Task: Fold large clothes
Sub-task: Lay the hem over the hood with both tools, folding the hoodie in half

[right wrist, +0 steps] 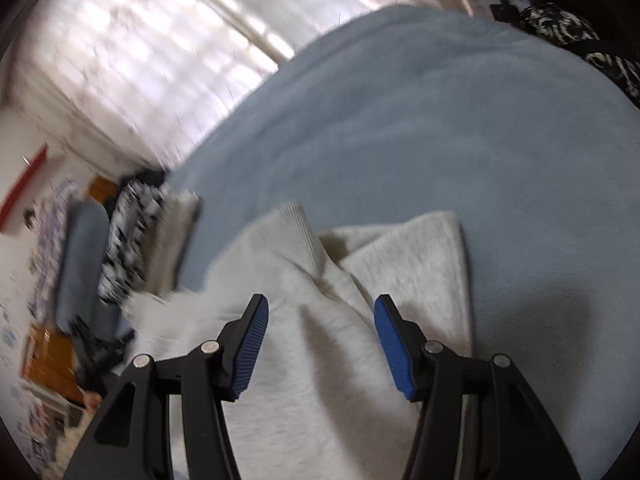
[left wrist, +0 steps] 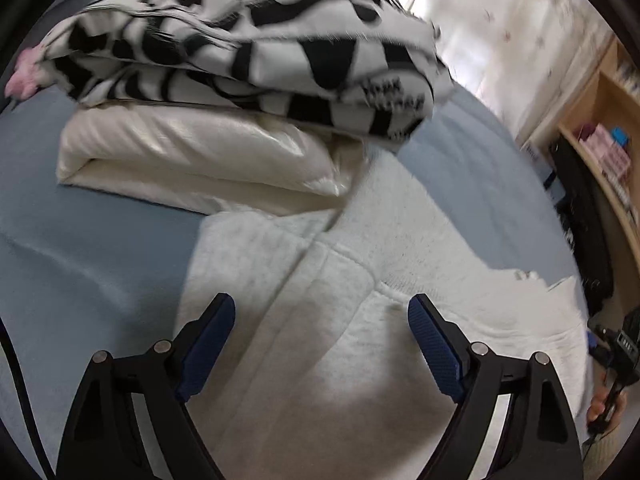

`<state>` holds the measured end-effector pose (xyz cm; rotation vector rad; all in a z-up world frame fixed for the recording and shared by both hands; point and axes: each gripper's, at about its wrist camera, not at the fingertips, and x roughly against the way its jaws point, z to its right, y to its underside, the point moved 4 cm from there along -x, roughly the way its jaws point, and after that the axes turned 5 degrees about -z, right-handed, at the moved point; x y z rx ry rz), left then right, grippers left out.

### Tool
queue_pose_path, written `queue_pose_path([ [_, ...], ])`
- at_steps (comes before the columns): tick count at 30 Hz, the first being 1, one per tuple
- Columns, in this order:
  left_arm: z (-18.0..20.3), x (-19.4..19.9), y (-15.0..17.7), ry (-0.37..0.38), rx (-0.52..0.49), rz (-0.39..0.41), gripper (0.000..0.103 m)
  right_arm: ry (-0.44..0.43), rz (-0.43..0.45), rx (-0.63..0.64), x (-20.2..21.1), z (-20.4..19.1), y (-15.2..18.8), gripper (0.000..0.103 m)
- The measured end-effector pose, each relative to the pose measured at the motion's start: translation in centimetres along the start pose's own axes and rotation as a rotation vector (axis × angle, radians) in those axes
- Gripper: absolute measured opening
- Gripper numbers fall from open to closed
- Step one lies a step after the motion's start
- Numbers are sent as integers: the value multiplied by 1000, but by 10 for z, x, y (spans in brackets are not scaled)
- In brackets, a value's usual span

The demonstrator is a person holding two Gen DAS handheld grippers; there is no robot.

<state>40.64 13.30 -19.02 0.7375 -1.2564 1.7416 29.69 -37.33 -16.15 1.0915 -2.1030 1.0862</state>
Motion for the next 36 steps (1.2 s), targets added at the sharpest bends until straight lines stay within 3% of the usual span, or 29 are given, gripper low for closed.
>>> queue_pose_path([
  [4,4,-15,-4,-25,-7,-20,85,9,-57,45,-30,-5,-3,56],
  [6,7,-14,-8,-10,-12,-6,61,3,-68,52,-38,-9,-5,57],
  [7,8,-14,-10,4,-14,-9,28,0,-76,62,-42,-13,-5,51],
  [8,14,-17,-10,26,-11,-20,16,3,-77,79,-42,-15,-4,40],
  [9,15,-15,-11,18,-3,-12,15,25,-71,117,-39,-19,-3,20],
  [11,22,-4,-13,-29,-21,65,11,128,13,160,-22,-28,-3,19],
  [14,28,8,-11,-77,-43,155,10,240,169,155,6,-30,-5,19],
  [15,30,5,-11,-103,-52,162,10,272,184,161,5,-31,-5,19],
  [19,44,-36,2,-297,-162,109,11,416,58,151,-45,-18,3,20],
  [22,51,-41,6,-358,-183,129,11,494,70,178,-59,-18,9,23],
  [24,57,-39,7,-361,-190,132,16,522,71,195,-57,-22,9,28],
  [26,59,-25,7,-357,-191,127,32,503,60,197,-51,-28,9,35],
  [28,55,-9,11,-373,-184,120,39,504,50,172,-40,-30,9,42],
  [33,63,41,25,-322,-176,178,39,451,139,123,7,-56,13,43],
  [36,89,66,35,-254,-194,222,39,385,182,172,23,-93,17,43],
])
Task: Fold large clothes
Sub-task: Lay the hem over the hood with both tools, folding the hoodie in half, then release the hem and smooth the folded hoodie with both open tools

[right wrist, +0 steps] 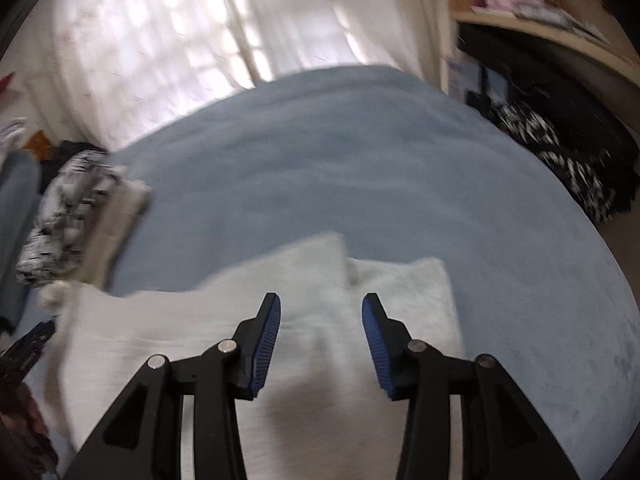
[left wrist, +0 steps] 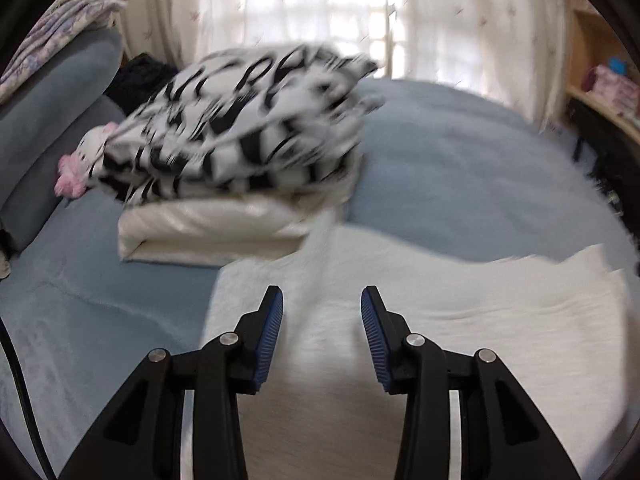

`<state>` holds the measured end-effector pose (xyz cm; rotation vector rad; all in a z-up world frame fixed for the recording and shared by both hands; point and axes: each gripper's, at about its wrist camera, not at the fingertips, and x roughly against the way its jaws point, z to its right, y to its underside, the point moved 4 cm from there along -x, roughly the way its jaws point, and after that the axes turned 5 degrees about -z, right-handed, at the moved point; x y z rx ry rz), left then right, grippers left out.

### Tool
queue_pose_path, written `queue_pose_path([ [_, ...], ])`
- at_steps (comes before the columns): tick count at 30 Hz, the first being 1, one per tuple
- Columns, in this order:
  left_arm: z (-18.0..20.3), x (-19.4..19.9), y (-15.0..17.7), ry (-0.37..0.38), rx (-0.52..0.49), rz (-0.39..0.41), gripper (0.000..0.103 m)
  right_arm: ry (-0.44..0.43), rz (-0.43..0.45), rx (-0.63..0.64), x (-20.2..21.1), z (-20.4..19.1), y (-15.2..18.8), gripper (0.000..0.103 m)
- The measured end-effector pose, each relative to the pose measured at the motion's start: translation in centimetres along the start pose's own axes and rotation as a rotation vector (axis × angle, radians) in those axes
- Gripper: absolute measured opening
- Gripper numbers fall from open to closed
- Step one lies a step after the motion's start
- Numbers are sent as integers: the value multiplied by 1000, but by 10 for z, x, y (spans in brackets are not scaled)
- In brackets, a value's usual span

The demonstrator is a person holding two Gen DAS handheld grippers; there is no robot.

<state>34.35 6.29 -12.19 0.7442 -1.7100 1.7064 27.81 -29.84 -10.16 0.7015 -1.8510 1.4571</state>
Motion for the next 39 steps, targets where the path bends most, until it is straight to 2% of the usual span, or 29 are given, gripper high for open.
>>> queue_pose_path([
  [5,58,15,-8,105,-3,41,39,-81,39,105,7,-74,4,43],
  [9,98,-8,5,157,21,-18,39,-111,2,127,-27,-116,20,43],
  [11,108,-27,15,141,13,-59,39,-85,-20,137,-51,-127,32,43],
  [12,110,-36,20,110,-5,-60,39,-68,-4,143,-58,-129,36,43],
  [15,119,-44,30,53,-86,7,41,-5,5,184,-74,-128,43,43],
  [17,119,-48,33,44,-102,29,42,45,8,221,-84,-130,46,43],
  [20,115,-57,35,64,-76,25,43,74,28,221,-93,-130,46,43],
  [30,106,-65,40,97,-48,66,43,53,70,204,-97,-124,49,44],
  [33,105,-61,38,124,-50,56,43,34,60,205,-96,-122,47,43],
  [36,97,-55,30,175,-112,20,43,-13,32,241,-91,-119,40,42],
  [37,93,-53,27,165,-133,23,46,-21,38,253,-87,-114,37,41],
  [38,86,-51,25,156,-150,28,61,-5,51,262,-84,-107,34,41],
  [39,76,-49,22,144,-152,32,64,14,61,265,-81,-100,31,40],
])
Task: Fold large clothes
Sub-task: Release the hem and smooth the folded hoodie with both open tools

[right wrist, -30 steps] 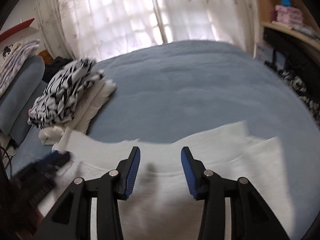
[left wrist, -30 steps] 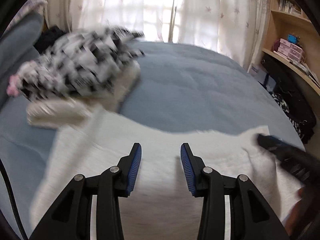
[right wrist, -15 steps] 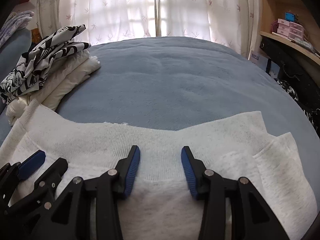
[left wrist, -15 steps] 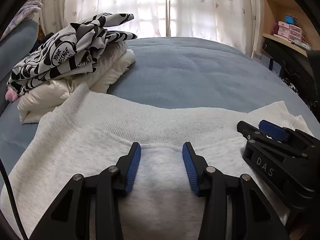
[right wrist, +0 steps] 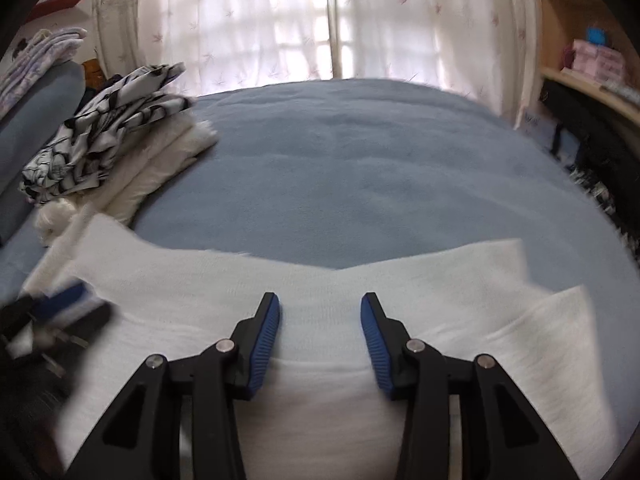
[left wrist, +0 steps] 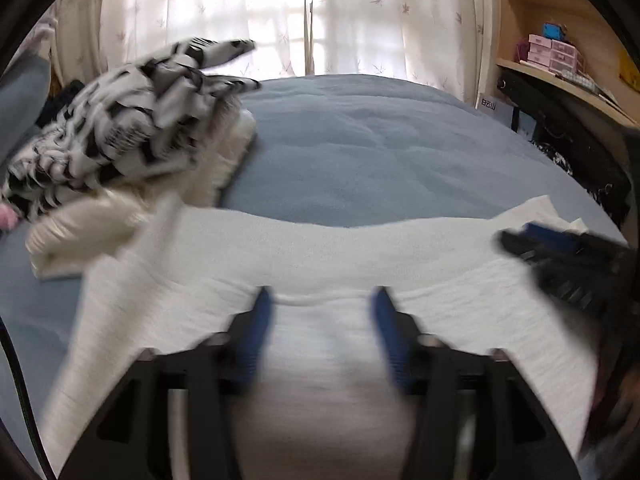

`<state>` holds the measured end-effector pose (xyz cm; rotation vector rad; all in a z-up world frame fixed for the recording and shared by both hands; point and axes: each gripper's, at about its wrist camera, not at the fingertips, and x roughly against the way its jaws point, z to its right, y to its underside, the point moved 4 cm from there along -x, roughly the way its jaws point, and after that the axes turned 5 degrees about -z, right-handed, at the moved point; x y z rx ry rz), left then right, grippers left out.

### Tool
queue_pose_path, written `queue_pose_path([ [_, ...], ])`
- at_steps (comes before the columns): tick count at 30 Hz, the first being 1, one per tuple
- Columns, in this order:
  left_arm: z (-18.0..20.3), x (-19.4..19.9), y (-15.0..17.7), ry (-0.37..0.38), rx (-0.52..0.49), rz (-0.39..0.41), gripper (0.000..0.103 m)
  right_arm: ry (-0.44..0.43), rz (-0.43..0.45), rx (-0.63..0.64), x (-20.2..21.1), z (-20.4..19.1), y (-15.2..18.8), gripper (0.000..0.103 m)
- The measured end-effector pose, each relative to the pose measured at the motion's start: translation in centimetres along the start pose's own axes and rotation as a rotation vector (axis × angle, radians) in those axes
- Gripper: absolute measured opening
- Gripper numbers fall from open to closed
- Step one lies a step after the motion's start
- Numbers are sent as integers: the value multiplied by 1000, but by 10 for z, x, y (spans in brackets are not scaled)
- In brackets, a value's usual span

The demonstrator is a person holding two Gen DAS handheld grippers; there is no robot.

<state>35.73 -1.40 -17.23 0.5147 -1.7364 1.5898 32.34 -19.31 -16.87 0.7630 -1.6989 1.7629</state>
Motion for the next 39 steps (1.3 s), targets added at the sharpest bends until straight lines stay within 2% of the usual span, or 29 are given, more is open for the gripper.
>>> queue_pose_path([
  [1,-15,3,-1,-29,15,8,64,7,-1,-3,1,10,-1,39],
  [2,-33,3,-1,-105,46,3,64,33,-10,-17,1,24,-1,40],
  [3,-49,3,1,-142,83,-5,64,82,-19,-32,0,37,-1,47],
  [4,-72,0,5,-112,147,-22,64,96,-26,-67,-1,54,-1,66],
  [5,-91,-3,10,-82,205,-51,64,73,-30,-128,-1,74,1,70],
  [6,-105,-7,15,-95,238,-74,60,61,-36,-163,-1,86,3,70],
  [7,-117,-11,22,-102,253,-100,37,58,-42,-188,-1,98,4,63],
  [8,-125,-15,28,-93,251,-118,30,74,-45,-196,0,108,6,59],
  [9,-129,-16,32,-80,242,-119,30,139,-67,-207,-2,120,10,60],
  [10,-130,-15,35,-64,226,-108,29,162,-95,-234,-5,132,17,62],
  [12,-129,-14,36,-64,220,-101,29,25,-108,-361,-10,160,31,62],
  [14,-129,-14,37,-81,216,-101,29,-15,-104,-397,-8,166,34,62],
  [16,-125,-13,37,-101,202,-105,30,6,-109,-362,-5,158,32,62],
  [18,-120,-10,34,-116,192,-114,31,45,-107,-304,2,147,30,62],
  [19,-117,-8,33,-118,188,-122,37,55,-102,-288,6,144,28,62],
  [20,-115,-5,33,-114,189,-127,47,60,-93,-273,12,140,28,62],
  [21,-113,0,33,-107,193,-127,52,55,-82,-260,18,137,28,62],
  [23,-108,15,35,-124,199,-111,71,53,-61,-246,34,132,29,62],
  [24,-106,21,35,-140,199,-99,74,48,-52,-248,44,131,33,62],
  [29,-94,52,40,-130,172,-79,75,-18,-27,-296,83,124,47,62],
  [39,-71,138,66,-73,155,-43,77,-110,-4,-281,155,79,80,62],
])
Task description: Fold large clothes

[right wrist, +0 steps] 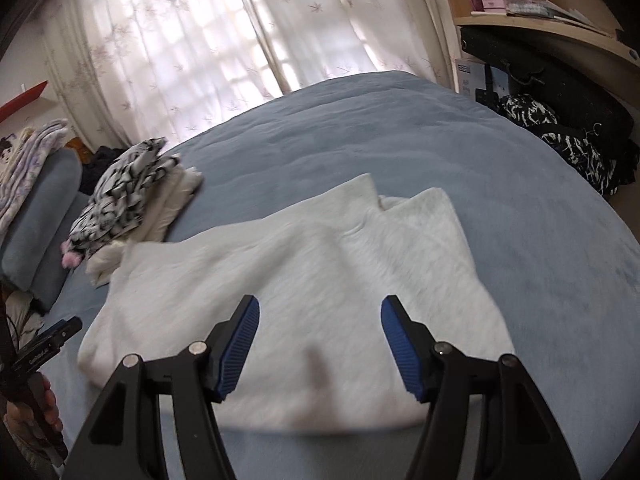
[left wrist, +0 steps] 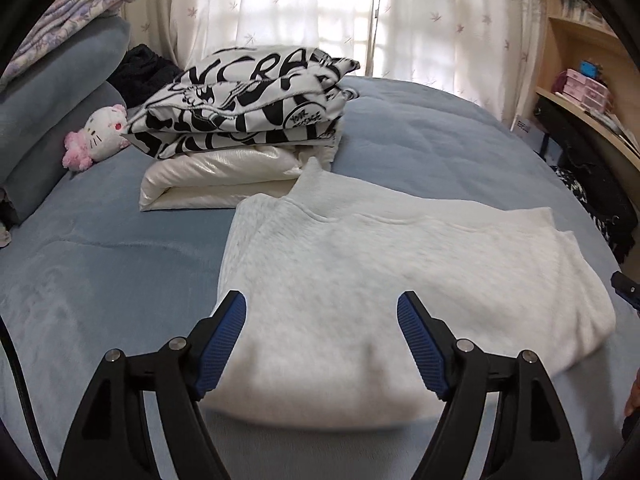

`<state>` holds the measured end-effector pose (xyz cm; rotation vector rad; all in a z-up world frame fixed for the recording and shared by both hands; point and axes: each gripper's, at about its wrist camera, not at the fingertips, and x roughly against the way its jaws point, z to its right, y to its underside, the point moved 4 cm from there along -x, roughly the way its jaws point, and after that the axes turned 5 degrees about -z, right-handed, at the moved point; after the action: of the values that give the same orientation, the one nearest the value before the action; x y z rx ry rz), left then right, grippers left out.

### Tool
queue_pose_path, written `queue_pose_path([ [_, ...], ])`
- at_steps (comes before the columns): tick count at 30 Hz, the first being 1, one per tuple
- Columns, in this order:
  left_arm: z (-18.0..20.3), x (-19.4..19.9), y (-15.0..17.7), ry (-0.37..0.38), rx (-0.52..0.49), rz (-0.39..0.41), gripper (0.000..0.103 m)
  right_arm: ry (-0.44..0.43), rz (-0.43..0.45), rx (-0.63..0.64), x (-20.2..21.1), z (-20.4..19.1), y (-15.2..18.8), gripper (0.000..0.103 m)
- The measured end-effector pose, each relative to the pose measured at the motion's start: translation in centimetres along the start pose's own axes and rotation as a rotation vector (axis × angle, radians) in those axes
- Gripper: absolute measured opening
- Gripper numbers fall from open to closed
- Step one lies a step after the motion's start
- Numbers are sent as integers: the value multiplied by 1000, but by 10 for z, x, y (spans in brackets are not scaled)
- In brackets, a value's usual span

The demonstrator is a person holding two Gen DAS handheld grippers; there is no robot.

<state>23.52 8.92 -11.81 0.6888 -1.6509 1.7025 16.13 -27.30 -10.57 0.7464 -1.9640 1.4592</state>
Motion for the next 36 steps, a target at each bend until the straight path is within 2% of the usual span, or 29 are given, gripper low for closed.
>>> queue_pose_path([
  [8,16,52,36,53,7,-15,80,-68,-6,36,39,-37,40,64],
  [18,26,70,81,146,67,-76,81,-145,-44,72,51,-72,83,64],
  [28,26,51,120,221,142,-150,83,-176,-101,84,47,-88,119,64],
  [33,15,25,135,323,255,-171,83,-171,-131,85,34,-92,129,64],
  [36,6,9,138,351,318,-174,83,-172,-148,87,25,-94,131,64],
])
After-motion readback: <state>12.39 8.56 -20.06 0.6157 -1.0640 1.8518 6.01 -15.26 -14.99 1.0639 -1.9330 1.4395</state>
